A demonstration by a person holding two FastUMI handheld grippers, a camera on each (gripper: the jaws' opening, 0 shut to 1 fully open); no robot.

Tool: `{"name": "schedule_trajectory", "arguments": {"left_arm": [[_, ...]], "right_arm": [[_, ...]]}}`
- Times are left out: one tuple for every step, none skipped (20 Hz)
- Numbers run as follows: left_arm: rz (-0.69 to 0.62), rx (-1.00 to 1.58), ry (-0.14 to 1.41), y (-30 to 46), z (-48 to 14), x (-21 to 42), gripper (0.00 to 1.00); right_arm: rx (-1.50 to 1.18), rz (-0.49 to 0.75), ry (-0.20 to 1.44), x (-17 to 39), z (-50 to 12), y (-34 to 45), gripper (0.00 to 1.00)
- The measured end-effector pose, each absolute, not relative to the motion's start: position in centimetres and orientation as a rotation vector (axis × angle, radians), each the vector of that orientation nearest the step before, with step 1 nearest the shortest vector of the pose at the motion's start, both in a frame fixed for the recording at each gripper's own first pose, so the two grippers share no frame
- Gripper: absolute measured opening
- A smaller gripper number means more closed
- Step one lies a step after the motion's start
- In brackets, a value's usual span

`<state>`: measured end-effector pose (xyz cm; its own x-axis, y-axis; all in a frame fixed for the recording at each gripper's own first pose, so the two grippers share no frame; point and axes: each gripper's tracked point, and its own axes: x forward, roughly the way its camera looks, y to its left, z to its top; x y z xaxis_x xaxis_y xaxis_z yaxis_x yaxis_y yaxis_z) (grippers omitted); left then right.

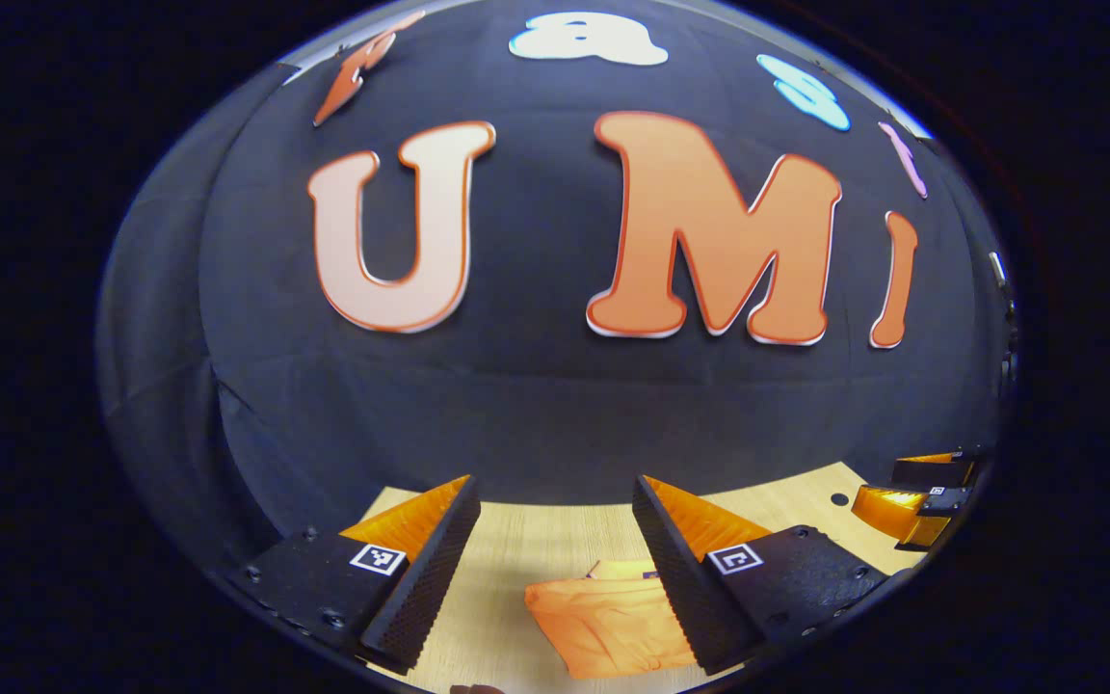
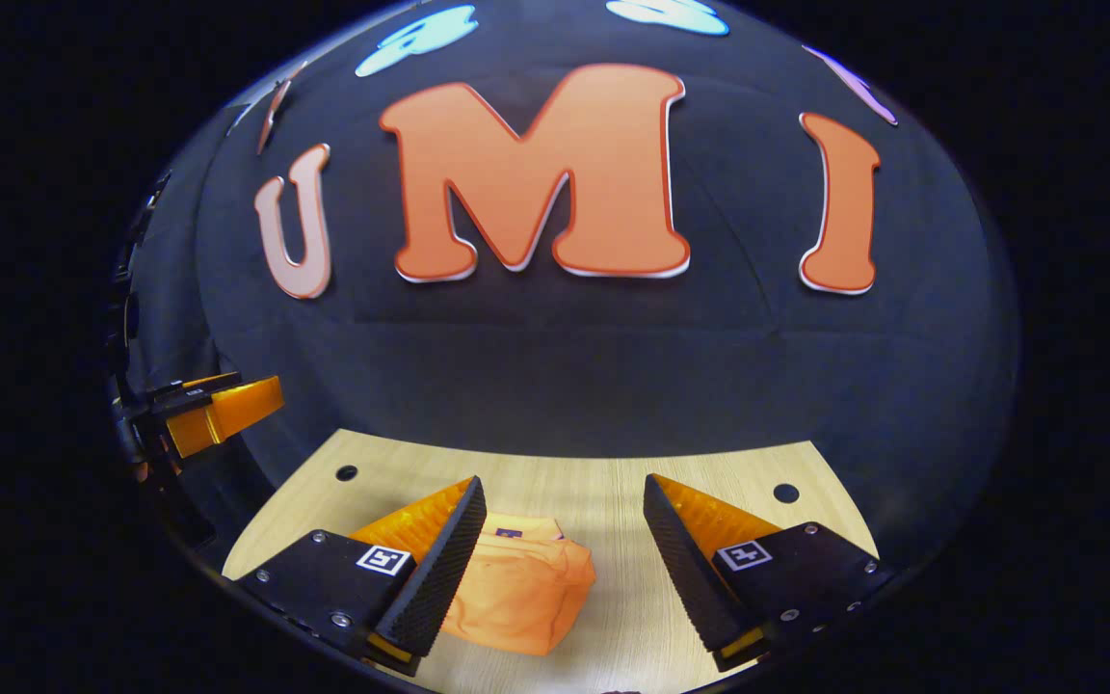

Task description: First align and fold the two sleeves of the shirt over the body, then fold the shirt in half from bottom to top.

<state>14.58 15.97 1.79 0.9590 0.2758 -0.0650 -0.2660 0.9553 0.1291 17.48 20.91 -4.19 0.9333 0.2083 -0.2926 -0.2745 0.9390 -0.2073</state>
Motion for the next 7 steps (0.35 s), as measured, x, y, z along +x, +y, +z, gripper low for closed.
{"name": "schedule_trajectory", "arguments": {"left_arm": [[0.287, 0.140, 0.050, 15.5, 3.4, 12.8, 0.98], [0.292, 0.146, 0.026, 15.0, 4.3, 11.3, 0.98], [0.289, 0.139, 0.016, 14.5, 4.7, 10.4, 0.97], [0.275, 0.122, 0.014, 14.1, 4.4, 9.3, 0.97], [0.269, 0.113, 0.011, 13.6, 4.3, 8.4, 0.97], [0.271, 0.110, 0.013, 13.1, 4.3, 7.6, 0.97], [0.279, 0.110, 0.020, 12.7, 4.0, 6.9, 0.97]], "right_arm": [[-0.246, 0.260, 0.233, 16.5, -3.2, 21.0, 0.99], [-0.247, 0.271, 0.196, 15.5, -2.3, 21.1, 1.00], [-0.246, 0.282, 0.173, 14.5, -1.6, 21.0, 0.99], [-0.242, 0.295, 0.163, 13.7, -1.2, 21.0, 1.00], [-0.231, 0.310, 0.153, 12.6, -1.1, 21.1, 0.99], [-0.218, 0.323, 0.156, 12.0, -1.2, 21.2, 0.99], [-0.207, 0.335, 0.163, 11.5, -1.4, 21.1, 0.99]]}}
